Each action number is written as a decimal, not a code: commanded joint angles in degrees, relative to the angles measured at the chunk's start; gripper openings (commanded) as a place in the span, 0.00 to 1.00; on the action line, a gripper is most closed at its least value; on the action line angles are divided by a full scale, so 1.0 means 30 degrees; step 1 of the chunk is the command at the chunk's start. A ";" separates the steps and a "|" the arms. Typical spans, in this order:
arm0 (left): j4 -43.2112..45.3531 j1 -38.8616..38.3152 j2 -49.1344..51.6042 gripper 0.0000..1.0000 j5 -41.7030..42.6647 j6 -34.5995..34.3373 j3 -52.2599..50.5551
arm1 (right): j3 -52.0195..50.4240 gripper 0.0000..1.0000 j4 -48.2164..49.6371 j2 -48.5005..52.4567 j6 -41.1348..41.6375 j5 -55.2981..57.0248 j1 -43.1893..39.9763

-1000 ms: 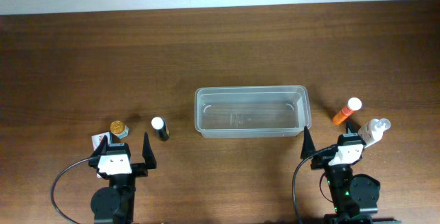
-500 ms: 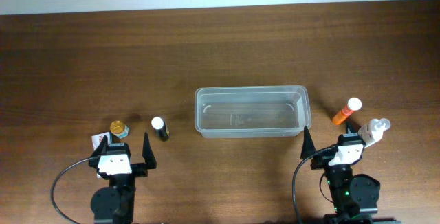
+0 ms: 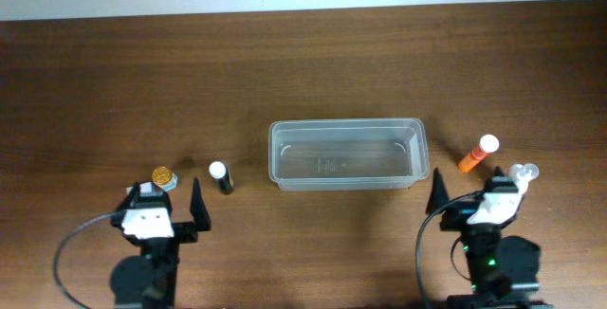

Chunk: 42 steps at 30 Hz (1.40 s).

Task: Pack container
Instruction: 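Grasp the orange Redoxon tube with the right gripper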

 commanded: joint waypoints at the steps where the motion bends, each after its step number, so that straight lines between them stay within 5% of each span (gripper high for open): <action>1: -0.1093 -0.0087 0.2710 0.99 -0.0036 -0.0189 0.3694 | 0.4291 0.98 -0.0743 0.3177 0.0357 0.1035 0.0153; 10: -0.7140 0.0175 1.1242 0.99 -0.0087 -0.0189 1.1417 | 1.6575 0.98 -0.8714 1.4105 0.0357 0.1421 -0.0772; 18: -1.2364 0.1647 1.7384 0.99 0.2674 -0.0182 1.6298 | 2.4655 0.98 -1.6750 2.3096 0.0357 -0.0561 -0.4248; 33: -1.2604 0.2484 1.8797 0.99 0.3060 -0.0182 1.6742 | 2.5354 1.00 -1.8906 3.1918 0.0364 -0.1792 -0.5472; 42: -1.2604 0.2484 1.8797 0.99 0.3060 -0.0182 1.6742 | 2.5354 0.69 -1.8593 3.3820 0.0364 -0.1792 -0.5472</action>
